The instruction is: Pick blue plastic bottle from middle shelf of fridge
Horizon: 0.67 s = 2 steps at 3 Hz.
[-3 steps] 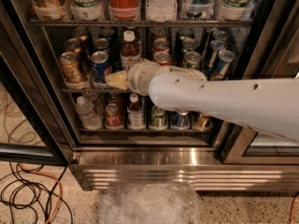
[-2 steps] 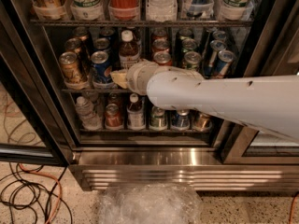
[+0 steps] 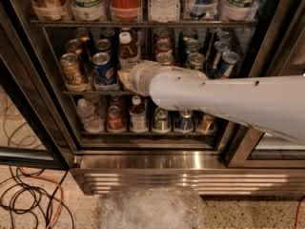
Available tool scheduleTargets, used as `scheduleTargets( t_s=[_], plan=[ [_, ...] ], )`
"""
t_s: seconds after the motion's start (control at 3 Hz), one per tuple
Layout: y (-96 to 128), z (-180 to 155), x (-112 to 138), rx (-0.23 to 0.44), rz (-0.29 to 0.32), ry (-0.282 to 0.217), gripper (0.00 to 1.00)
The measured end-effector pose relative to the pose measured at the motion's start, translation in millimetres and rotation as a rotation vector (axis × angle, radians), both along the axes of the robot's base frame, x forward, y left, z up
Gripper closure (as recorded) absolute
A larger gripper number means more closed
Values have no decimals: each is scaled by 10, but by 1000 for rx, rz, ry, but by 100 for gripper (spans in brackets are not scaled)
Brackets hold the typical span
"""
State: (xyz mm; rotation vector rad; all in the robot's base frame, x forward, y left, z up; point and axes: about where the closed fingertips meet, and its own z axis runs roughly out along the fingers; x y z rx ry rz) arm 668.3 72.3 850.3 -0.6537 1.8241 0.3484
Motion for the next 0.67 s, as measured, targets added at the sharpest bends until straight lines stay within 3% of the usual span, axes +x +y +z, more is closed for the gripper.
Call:
scheduleTargets(
  t_s=[0.33, 0.67],
  plan=[
    [-2, -34, 27, -7, -5, 1, 98],
    [-5, -51, 41, -13, -9, 6, 100]
  ],
)
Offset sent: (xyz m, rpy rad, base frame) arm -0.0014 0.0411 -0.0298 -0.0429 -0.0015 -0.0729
